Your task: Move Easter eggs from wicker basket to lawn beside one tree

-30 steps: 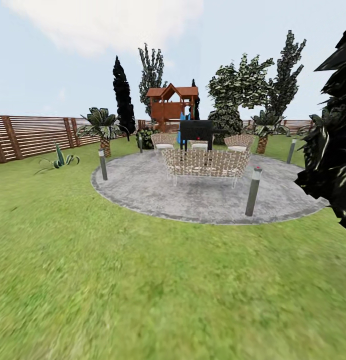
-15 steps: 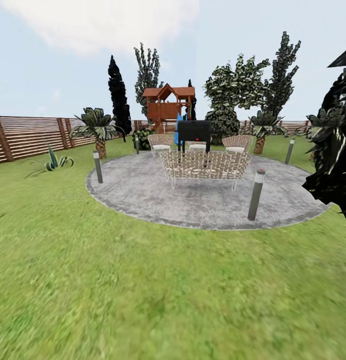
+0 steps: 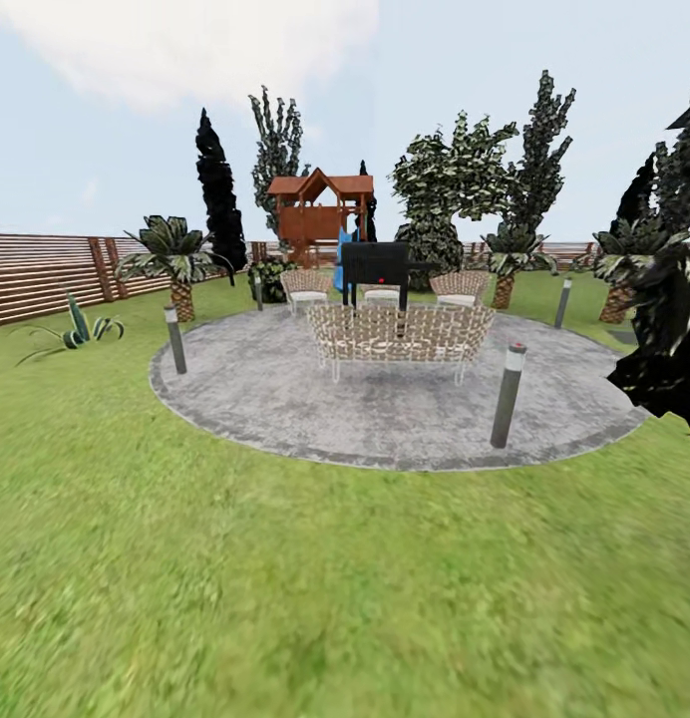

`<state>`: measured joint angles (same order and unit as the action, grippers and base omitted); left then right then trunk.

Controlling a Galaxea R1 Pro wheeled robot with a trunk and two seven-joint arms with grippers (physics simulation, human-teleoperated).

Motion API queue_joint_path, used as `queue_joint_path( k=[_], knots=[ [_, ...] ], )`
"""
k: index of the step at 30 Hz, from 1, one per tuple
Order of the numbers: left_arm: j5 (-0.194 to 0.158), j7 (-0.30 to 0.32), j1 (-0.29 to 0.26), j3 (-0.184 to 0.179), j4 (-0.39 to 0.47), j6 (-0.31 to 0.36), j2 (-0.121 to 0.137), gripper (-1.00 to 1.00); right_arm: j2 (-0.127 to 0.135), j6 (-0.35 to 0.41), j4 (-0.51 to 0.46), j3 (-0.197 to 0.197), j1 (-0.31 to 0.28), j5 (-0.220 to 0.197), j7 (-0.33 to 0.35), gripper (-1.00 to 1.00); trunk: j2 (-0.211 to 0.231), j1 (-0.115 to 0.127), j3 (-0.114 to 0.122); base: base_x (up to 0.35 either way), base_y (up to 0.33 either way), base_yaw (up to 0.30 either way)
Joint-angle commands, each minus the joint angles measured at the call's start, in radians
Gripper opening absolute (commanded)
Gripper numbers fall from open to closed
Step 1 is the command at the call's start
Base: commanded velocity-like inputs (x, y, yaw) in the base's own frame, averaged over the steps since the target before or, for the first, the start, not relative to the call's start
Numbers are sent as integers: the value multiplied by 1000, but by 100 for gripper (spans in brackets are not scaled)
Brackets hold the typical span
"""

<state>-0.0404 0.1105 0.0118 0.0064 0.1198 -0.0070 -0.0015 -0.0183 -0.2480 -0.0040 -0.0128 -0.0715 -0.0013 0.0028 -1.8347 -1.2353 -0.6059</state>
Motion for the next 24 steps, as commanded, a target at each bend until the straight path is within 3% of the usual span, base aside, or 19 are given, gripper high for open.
queue_joint_path(
  k=[1,14,24],
  knots=[
    [-4,3,0,1,1,-1,0,100,0,-4,1,-1,-1,0,0,100,0,-1,-1,333,109,-6],
    [-4,3,0,0,1,-1,0,100,1,-4,1,-2,-1,0,0,100,0,-1,0,333,114,-18],
    [-4,3,0,0,1,-1,0,100,1,-4,1,-2,-1,0,0,100,0,-1,4,333,124,-204]
  ],
)
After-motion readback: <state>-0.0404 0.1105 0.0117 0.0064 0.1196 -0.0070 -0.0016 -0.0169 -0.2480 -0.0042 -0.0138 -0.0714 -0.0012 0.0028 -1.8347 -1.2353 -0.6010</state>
